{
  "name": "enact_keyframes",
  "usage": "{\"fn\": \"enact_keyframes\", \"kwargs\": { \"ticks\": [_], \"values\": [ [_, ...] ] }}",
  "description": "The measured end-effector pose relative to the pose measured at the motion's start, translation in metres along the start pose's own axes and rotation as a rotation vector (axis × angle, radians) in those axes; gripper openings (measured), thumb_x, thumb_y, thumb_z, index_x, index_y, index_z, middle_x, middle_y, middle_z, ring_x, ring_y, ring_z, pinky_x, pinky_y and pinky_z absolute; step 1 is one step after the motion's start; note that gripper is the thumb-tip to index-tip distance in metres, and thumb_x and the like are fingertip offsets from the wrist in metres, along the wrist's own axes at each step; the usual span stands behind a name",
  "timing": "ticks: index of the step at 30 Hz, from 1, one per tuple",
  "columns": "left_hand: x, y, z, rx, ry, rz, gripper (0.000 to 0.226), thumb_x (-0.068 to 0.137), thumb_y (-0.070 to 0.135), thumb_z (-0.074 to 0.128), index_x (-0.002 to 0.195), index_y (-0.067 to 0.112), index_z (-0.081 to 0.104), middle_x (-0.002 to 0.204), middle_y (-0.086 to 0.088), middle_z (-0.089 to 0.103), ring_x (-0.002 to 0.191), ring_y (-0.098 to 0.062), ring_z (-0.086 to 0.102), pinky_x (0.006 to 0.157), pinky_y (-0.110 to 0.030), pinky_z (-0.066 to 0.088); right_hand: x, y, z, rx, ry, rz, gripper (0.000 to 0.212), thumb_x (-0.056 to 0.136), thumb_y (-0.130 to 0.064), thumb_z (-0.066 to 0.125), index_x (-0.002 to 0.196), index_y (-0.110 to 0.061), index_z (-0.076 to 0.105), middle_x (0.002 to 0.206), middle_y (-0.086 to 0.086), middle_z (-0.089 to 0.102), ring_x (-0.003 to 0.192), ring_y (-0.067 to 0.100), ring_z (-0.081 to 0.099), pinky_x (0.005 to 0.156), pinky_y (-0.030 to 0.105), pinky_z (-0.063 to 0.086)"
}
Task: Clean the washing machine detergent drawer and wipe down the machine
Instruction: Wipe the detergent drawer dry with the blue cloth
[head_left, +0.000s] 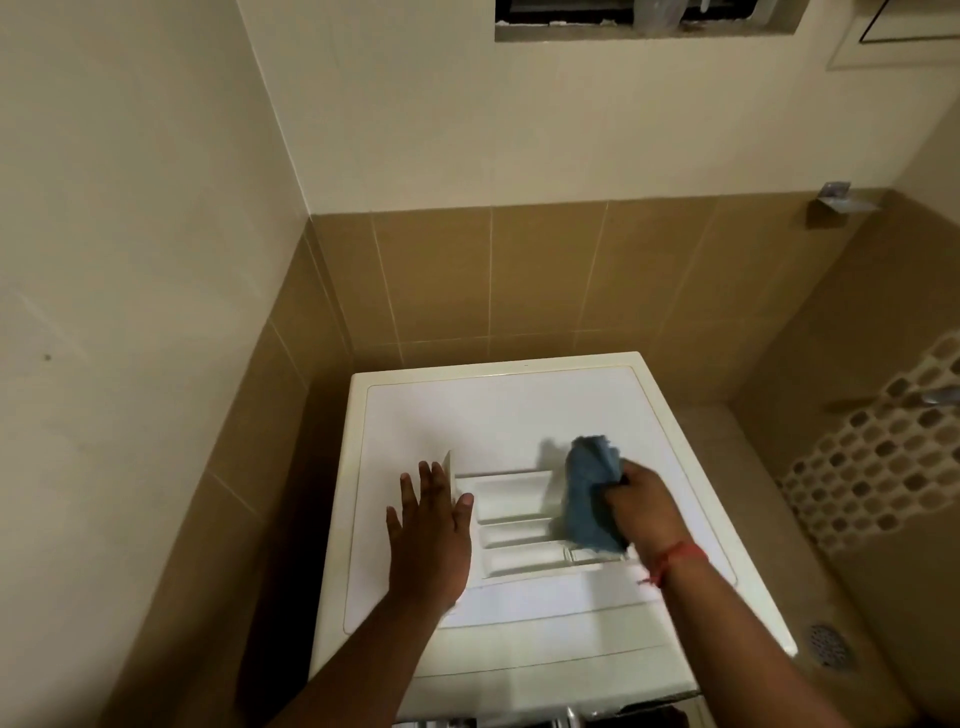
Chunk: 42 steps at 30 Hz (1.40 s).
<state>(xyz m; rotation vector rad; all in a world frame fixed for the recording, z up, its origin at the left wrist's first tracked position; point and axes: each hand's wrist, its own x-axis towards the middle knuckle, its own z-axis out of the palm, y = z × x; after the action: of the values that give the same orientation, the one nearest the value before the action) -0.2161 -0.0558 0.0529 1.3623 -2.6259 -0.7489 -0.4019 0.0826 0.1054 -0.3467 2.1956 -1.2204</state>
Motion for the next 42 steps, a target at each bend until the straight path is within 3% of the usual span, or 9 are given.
{"fn": "enact_keyframes", "kwargs": {
  "ticks": [5,8,12,17,22,26,35,39,42],
  "values": [
    [0.001,0.001,-0.002,0.087,-0.01,0.011,0.076,0.089,0.056,0.001,0.155,0.018,-0.001,0.163,-0.001,-0.006,0.15,-0.024,-0.01,0.121,-0.048,0.004,0.057,0.008,0.018,-0.651,0.174,-0.246,0.041,0.087,0.005,0.045,0.12,-0.011,0.065,0.11,0.017,0.063,0.104,0.035,0.059,0.089,0.034,0.046],
    [0.003,0.002,-0.003,0.131,-0.015,0.017,0.076,0.089,0.056,0.0,0.155,0.019,-0.003,0.163,0.0,-0.008,0.15,-0.025,-0.01,0.12,-0.048,0.005,0.045,0.007,0.066,-0.721,0.149,-0.287,0.04,0.091,-0.003,0.043,0.121,-0.016,0.065,0.119,0.013,0.054,0.11,0.035,0.047,0.098,0.036,0.039],
    [0.006,0.001,0.0,0.176,-0.028,0.003,0.074,0.09,0.054,0.0,0.155,0.02,-0.005,0.163,-0.002,-0.01,0.15,-0.026,-0.009,0.121,-0.051,0.007,0.008,-0.014,0.123,-0.576,-0.059,-0.599,0.038,0.084,-0.001,0.051,0.115,-0.015,0.069,0.102,0.014,0.058,0.096,0.032,0.054,0.087,0.032,0.047],
    [0.005,-0.001,-0.001,0.192,-0.036,-0.014,0.072,0.092,0.054,-0.001,0.155,0.02,-0.005,0.163,-0.003,-0.011,0.15,-0.027,-0.008,0.121,-0.051,0.009,0.012,-0.008,0.114,-0.633,-0.235,-0.809,0.035,0.091,-0.003,0.051,0.122,-0.013,0.065,0.112,0.009,0.055,0.103,0.021,0.05,0.087,0.02,0.04],
    [0.002,0.001,-0.004,0.129,-0.03,-0.005,0.075,0.088,0.055,-0.003,0.155,0.021,-0.005,0.162,0.0,-0.012,0.15,-0.025,-0.009,0.121,-0.049,0.007,0.035,0.017,0.046,-0.769,-0.021,-0.636,0.01,0.083,-0.012,0.062,0.077,-0.019,0.067,0.092,0.011,0.057,0.09,0.031,0.058,0.068,0.032,0.048],
    [0.003,0.0,-0.002,0.071,-0.026,-0.002,0.074,0.088,0.055,-0.002,0.155,0.023,-0.004,0.163,0.002,-0.01,0.15,-0.023,-0.01,0.122,-0.048,0.006,0.046,0.027,0.047,-0.738,0.09,-0.421,0.041,0.085,0.0,0.052,0.121,-0.018,0.062,0.118,0.012,0.05,0.11,0.032,0.048,0.088,0.035,0.045],
    [0.005,-0.002,0.003,0.03,-0.039,-0.025,0.068,0.095,0.054,0.003,0.155,0.023,-0.003,0.164,0.001,-0.005,0.15,-0.025,-0.006,0.121,-0.051,0.007,0.016,-0.011,0.126,-0.683,-0.18,-0.718,0.04,0.081,-0.009,0.059,0.119,-0.018,0.066,0.106,0.011,0.057,0.099,0.029,0.054,0.083,0.029,0.045],
    [0.0,-0.001,0.0,-0.042,-0.043,-0.051,0.069,0.089,0.058,-0.001,0.154,0.034,-0.005,0.164,-0.003,0.0,0.15,-0.028,0.002,0.119,-0.05,0.013,0.044,0.007,0.055,-0.629,-0.006,-0.389,0.022,0.085,-0.014,0.055,0.096,-0.024,0.072,0.1,0.012,0.058,0.097,0.029,0.058,0.085,0.029,0.045],
    [0.002,-0.001,0.003,-0.199,-0.092,-0.096,0.059,0.093,0.06,0.006,0.15,0.046,-0.004,0.16,-0.007,0.022,0.138,-0.032,0.039,0.101,-0.04,0.045,0.063,0.024,0.008,-0.49,0.129,-0.114,0.033,0.085,0.0,0.053,0.112,-0.014,0.067,0.106,0.015,0.063,0.098,0.034,0.061,0.089,0.033,0.049]
  ]
}}
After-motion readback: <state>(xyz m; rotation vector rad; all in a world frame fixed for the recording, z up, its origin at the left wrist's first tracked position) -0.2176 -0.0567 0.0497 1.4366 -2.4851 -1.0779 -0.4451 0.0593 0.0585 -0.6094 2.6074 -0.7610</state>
